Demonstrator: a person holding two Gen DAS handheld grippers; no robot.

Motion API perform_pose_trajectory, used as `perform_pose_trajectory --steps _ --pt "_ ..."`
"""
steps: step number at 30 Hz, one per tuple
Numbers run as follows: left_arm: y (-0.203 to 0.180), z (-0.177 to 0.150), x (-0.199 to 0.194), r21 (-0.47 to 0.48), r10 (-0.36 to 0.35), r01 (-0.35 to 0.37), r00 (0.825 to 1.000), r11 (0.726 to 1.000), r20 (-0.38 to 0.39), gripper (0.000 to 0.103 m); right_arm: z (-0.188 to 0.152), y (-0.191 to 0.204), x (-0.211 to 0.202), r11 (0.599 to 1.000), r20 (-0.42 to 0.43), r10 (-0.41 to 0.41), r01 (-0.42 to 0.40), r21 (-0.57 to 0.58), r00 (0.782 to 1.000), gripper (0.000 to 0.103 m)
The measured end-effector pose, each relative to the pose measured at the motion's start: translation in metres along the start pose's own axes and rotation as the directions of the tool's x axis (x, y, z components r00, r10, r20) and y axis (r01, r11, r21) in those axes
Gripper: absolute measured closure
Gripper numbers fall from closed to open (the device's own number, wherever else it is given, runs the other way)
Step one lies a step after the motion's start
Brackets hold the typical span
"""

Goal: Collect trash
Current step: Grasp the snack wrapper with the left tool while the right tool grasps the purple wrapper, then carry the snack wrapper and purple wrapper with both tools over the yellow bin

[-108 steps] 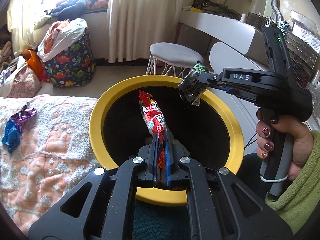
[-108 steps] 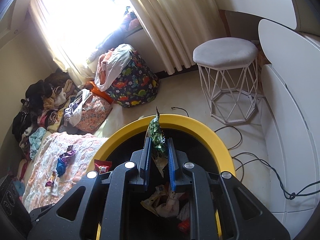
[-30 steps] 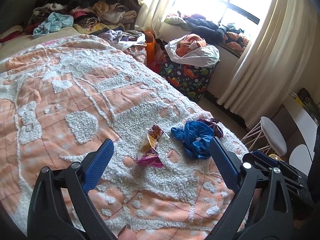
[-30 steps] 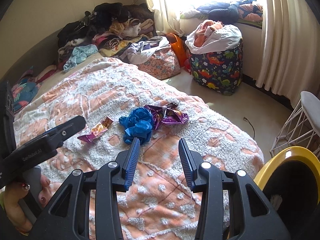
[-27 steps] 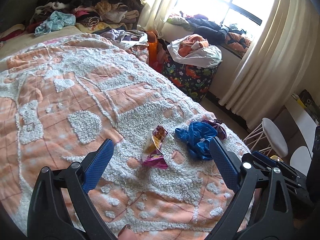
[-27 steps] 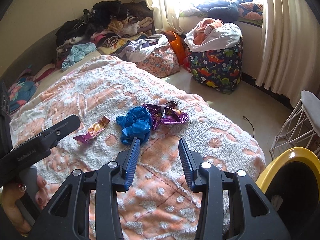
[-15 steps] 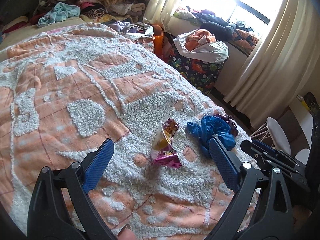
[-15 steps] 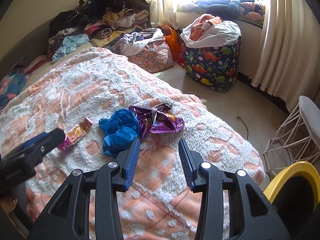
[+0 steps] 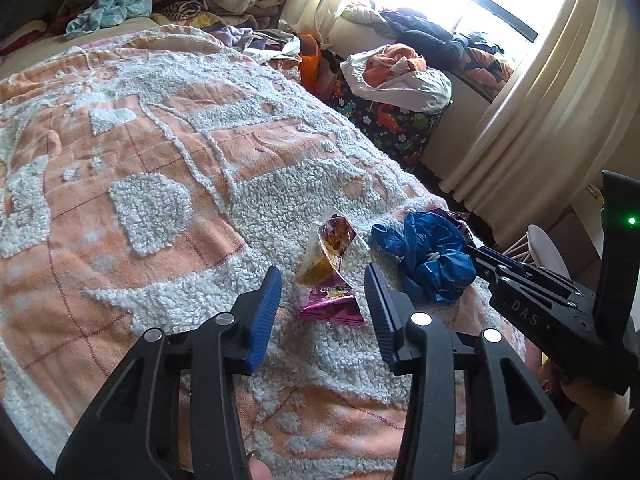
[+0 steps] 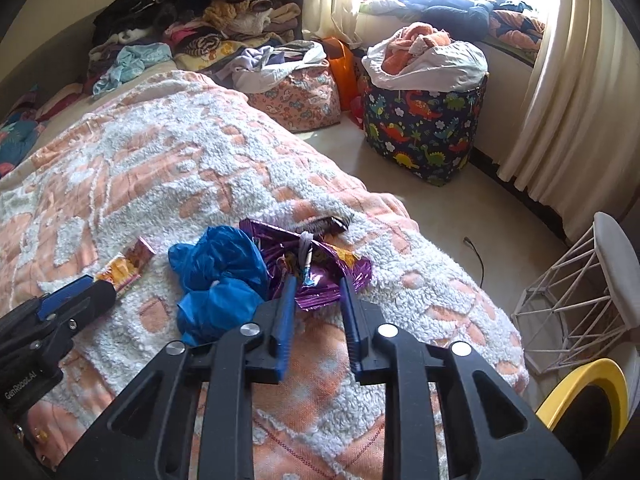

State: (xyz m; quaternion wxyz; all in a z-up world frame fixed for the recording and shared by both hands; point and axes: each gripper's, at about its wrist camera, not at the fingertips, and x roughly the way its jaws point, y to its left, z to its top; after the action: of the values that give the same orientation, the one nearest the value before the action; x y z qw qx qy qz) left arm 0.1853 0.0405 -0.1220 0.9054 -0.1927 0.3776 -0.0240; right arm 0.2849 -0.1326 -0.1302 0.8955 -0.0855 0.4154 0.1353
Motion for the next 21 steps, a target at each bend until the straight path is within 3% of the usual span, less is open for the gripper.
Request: perform_pose_trajectory --steps 2,11,21 --pt "0.001 0.000 0.001 0.000 -0.005 0.005 1.000 1.000 -0.005 0.080 -0.004 -0.002 -0.001 1.000 0.000 0.011 -0.011 0.018 1.000 0.090" --pt "-0.008 -0.005 0.000 0.033 -0.040 0.041 0.999 0.999 -0.027 0.081 -0.029 -0.017 -0.020 0.986 -0.007 0.100 -0.098 0.138 0.995 0.093" --pt "-0.026 -0.012 -0.014 0.092 -0.065 0.069 0.997 0.993 -0.040 0.083 -0.057 -0.014 -0.050 0.981 -0.011 0.136 -0.133 0.140 0.991 0.093"
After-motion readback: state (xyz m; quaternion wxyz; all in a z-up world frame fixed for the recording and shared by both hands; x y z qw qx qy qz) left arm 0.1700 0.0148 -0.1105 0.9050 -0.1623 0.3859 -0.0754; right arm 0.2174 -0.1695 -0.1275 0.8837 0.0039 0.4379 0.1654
